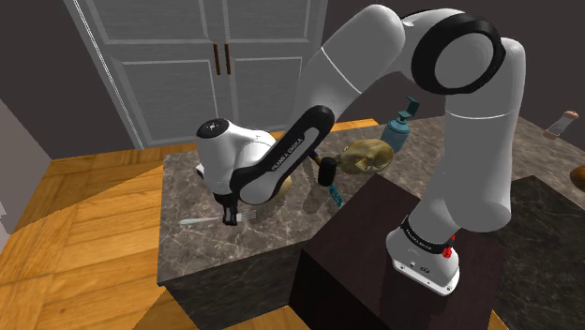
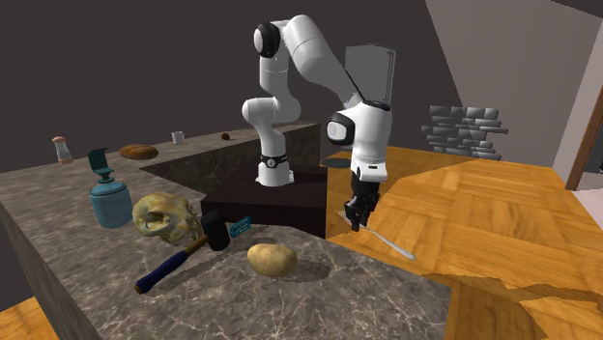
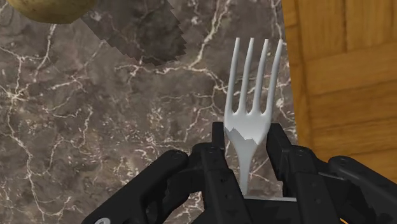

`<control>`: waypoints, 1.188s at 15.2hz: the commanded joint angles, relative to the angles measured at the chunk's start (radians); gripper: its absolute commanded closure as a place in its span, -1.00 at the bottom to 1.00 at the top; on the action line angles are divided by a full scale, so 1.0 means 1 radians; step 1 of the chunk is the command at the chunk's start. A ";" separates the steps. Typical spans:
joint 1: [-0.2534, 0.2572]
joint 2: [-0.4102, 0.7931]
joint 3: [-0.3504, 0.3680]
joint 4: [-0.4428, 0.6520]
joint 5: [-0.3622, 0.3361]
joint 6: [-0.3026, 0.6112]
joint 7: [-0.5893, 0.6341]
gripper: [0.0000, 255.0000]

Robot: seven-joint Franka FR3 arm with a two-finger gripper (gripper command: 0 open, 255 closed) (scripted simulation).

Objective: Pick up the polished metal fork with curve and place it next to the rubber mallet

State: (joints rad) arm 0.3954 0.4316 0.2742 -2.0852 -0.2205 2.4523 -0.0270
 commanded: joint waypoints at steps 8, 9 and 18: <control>-0.019 -0.094 0.025 0.005 0.045 -0.094 -0.032 1.00; -0.020 -0.103 0.028 0.006 0.050 -0.105 -0.036 1.00; -0.131 -0.109 -0.020 0.023 0.067 -0.118 -0.206 1.00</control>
State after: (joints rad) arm 0.2779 0.3194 0.2607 -2.0639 -0.1542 2.3323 -0.2108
